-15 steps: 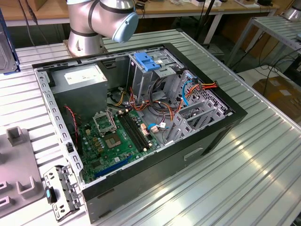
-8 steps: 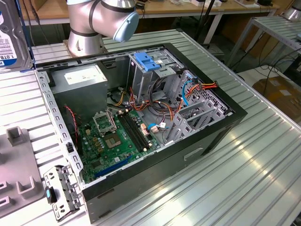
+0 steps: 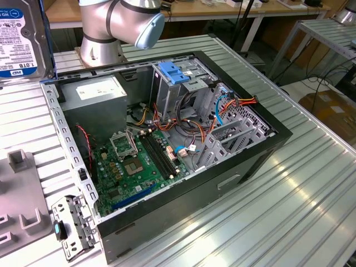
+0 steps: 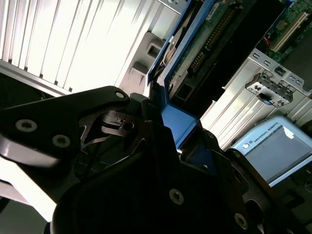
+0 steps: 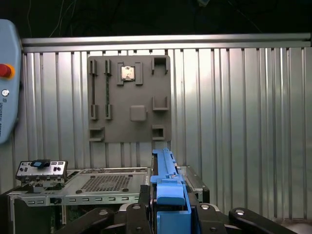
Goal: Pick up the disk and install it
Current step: 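Pick up the disk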
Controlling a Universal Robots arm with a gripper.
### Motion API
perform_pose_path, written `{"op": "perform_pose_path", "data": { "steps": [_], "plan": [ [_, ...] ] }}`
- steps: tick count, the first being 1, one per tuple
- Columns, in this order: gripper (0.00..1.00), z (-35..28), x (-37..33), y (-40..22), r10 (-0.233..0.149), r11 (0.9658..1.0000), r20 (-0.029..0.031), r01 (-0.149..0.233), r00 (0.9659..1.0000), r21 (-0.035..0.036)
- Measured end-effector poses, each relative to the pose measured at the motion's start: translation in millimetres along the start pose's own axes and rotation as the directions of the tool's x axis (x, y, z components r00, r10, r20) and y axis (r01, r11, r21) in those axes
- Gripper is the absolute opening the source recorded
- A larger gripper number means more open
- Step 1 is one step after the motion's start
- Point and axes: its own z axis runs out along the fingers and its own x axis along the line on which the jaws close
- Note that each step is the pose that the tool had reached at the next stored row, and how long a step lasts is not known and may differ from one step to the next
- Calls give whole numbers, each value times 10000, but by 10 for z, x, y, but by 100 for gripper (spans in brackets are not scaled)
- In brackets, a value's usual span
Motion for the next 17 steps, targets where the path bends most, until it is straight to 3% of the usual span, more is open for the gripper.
{"op": "perform_pose_path", "data": {
  "steps": [17],
  "plan": [
    [37, 0, 26, -18, 0, 10000, 0, 0, 10000, 1]
  ]
}}
